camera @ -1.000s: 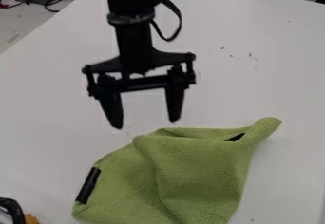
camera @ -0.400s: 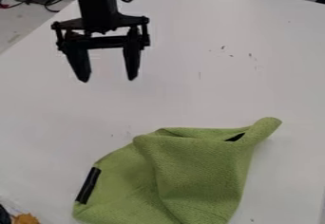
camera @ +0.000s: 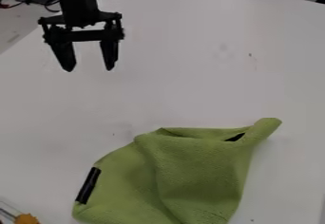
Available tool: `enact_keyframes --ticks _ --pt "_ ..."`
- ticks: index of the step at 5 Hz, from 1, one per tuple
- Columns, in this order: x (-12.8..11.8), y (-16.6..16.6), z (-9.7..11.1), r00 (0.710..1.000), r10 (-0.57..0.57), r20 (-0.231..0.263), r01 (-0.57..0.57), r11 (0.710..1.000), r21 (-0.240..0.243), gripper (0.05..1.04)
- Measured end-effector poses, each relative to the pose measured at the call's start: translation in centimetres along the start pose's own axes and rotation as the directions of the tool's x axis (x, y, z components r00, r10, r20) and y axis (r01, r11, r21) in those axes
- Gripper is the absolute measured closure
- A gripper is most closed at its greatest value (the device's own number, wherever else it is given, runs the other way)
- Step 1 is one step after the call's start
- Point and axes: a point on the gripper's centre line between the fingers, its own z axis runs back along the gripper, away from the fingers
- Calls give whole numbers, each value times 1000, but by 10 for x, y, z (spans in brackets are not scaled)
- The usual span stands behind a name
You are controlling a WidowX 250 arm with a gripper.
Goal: Put the cloth on the bottom right of the table
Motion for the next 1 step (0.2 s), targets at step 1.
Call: enact_keyframes --ticks 1 --pt "5 8 3 999 -28 19 27 999 36 83"
